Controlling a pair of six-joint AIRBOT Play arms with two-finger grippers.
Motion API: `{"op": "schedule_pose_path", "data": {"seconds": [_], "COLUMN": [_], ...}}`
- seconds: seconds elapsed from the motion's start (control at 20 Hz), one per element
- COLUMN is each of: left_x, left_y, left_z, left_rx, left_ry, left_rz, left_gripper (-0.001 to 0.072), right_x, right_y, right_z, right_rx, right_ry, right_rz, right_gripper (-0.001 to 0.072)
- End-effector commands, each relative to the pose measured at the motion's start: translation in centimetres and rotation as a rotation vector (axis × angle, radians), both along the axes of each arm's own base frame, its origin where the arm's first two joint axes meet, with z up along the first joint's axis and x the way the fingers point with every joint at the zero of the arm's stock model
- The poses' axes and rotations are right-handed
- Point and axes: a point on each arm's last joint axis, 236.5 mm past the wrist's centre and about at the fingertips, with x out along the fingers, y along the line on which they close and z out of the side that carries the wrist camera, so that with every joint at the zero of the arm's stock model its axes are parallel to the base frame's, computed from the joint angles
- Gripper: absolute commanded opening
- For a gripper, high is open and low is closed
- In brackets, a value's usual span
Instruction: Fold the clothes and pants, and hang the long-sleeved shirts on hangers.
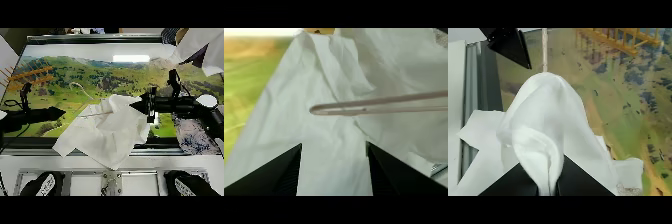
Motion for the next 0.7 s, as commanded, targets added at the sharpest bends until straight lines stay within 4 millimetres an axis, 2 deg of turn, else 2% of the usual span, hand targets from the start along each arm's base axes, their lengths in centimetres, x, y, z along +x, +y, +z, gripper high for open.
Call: {"op": "schedule_pose_path", "data": {"seconds": [0.0, 0.15, 0.35, 0.55, 0.65], "left_x": [-1.6, -1.9, -2.2, -2.7, -3.4], "left_y": [-3.7, -8.2, -12.5, -15.2, -16.2], "left_z": [-0.1, 0.4, 0.3, 0.3, -0.5], "left_rx": [-0.189, -0.302, -0.29, -0.281, -0.275], "left_ry": [0.098, 0.111, 0.11, 0.095, 0.127], "left_rz": [0.14, 0.123, 0.094, 0.072, 0.048], "left_gripper": [0.0421, 0.0419, 0.0419, 0.0418, 0.0419], "right_x": [0.4, 0.4, 0.3, 0.3, 0.3], "right_y": [-0.1, -0.1, -0.1, -0.1, -0.1], "right_z": [0.4, 0.4, 0.4, 0.4, 0.4], "right_rx": [0.0, 0.0, 0.0, 0.0, 0.0], "right_ry": [-0.01, -0.009, -0.009, -0.009, -0.009], "right_rz": [-0.022, -0.022, -0.02, -0.019, -0.019], "right_gripper": [0.0016, 0.0016, 0.0016, 0.0017, 0.0016]}}
